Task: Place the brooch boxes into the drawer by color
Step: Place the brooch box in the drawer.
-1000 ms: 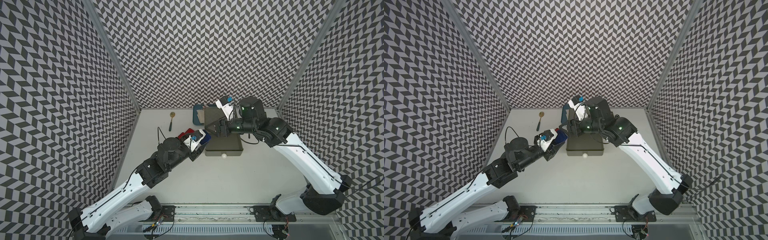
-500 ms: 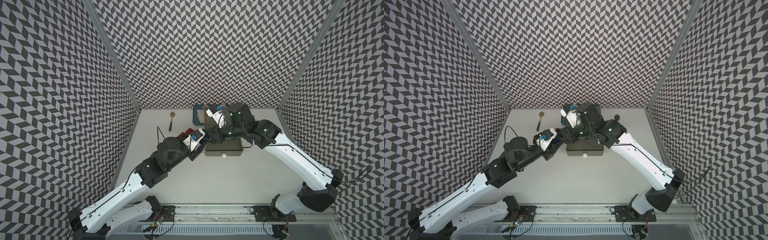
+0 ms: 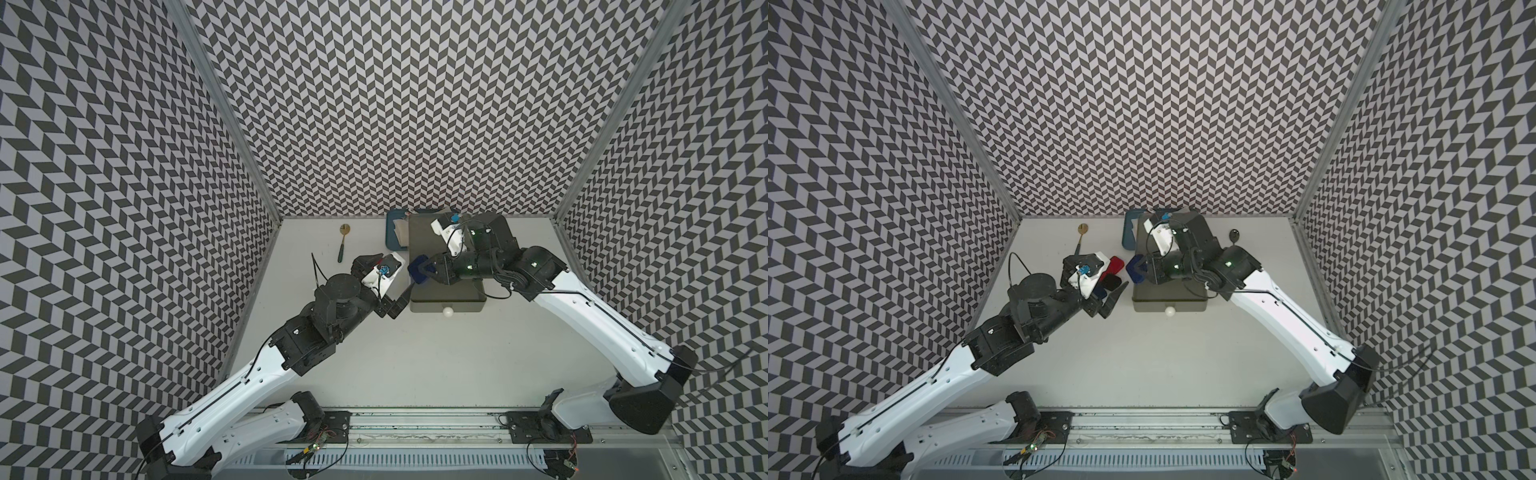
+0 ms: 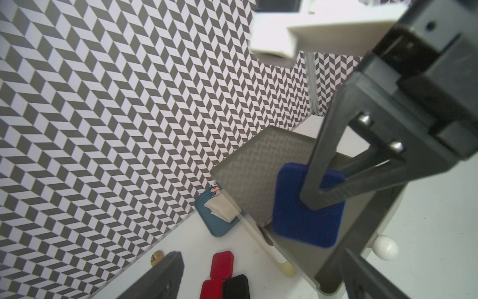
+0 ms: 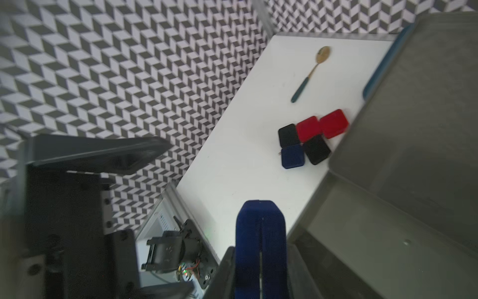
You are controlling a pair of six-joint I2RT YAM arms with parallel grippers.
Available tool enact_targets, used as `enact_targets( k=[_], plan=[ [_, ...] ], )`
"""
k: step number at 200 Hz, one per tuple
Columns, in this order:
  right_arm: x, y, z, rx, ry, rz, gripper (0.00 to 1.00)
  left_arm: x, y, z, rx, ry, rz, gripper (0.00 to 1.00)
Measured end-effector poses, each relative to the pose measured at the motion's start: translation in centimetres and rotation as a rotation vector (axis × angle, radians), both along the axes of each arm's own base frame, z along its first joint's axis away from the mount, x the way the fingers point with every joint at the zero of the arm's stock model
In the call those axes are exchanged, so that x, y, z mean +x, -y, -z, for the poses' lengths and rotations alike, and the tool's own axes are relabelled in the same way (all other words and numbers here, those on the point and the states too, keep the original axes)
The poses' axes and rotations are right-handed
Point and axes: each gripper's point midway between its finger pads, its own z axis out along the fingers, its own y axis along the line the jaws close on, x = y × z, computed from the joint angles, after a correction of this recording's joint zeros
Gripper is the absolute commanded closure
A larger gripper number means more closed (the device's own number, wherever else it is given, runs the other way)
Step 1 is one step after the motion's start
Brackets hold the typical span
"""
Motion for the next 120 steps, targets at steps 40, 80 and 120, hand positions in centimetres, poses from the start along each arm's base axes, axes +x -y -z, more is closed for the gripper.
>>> enact_targets(
  k=[40,80,120],
  plan=[
    [0.3,1.7,4.8,-0.02,-0.077,0.067,0.83,4.6,-6.8,-0.2,-0.098,-0.05,-0.237,0.0],
    [0.1,1.6,8.7,-0.009,-0.148,0.095,0.83,6.8,-8.2,2.4,-0.123,-0.161,-0.3,0.0],
    [0.8,1.0,8.2,0.05,-0.132,0.113,0.82,6.7,-8.0,3.0,-0.154,-0.191,-0.28,0.0]
  ],
)
